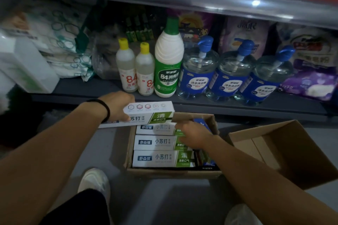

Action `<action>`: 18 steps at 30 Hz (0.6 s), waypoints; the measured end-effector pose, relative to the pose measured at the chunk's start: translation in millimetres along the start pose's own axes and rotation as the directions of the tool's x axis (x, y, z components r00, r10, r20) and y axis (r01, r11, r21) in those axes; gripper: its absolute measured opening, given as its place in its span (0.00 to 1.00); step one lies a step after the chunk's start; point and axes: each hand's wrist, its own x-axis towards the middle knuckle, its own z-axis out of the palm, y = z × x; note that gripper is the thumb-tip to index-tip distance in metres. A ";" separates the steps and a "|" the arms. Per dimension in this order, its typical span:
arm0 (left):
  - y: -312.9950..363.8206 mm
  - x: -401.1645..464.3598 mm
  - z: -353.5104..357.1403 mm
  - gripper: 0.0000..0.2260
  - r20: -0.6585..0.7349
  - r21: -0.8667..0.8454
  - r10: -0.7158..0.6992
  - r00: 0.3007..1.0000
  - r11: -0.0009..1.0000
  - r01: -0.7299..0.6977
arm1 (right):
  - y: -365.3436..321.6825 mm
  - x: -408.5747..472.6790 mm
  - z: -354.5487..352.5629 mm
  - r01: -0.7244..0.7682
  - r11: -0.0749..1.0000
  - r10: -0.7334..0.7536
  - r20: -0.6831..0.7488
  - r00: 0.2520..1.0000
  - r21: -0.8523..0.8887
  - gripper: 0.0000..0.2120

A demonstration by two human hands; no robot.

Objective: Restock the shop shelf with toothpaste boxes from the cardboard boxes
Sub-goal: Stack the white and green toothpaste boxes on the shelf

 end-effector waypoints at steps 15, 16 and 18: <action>-23.5 22.8 18.3 0.18 -0.009 -0.117 0.058 0.998 0.991 -0.059 | -14.0 42.6 64.8 -0.027 0.995 0.030 0.025 0.999 -0.099 0.29; -23.6 22.0 19.2 0.19 -0.006 -0.117 0.057 0.998 0.991 -0.057 | -14.1 42.7 64.9 -0.028 0.995 0.030 0.023 0.999 -0.097 0.30; -24.1 20.6 20.0 0.19 -0.003 -0.114 0.059 0.998 0.992 -0.059 | -14.1 42.8 63.9 -0.027 0.995 0.031 0.044 0.999 -0.098 0.31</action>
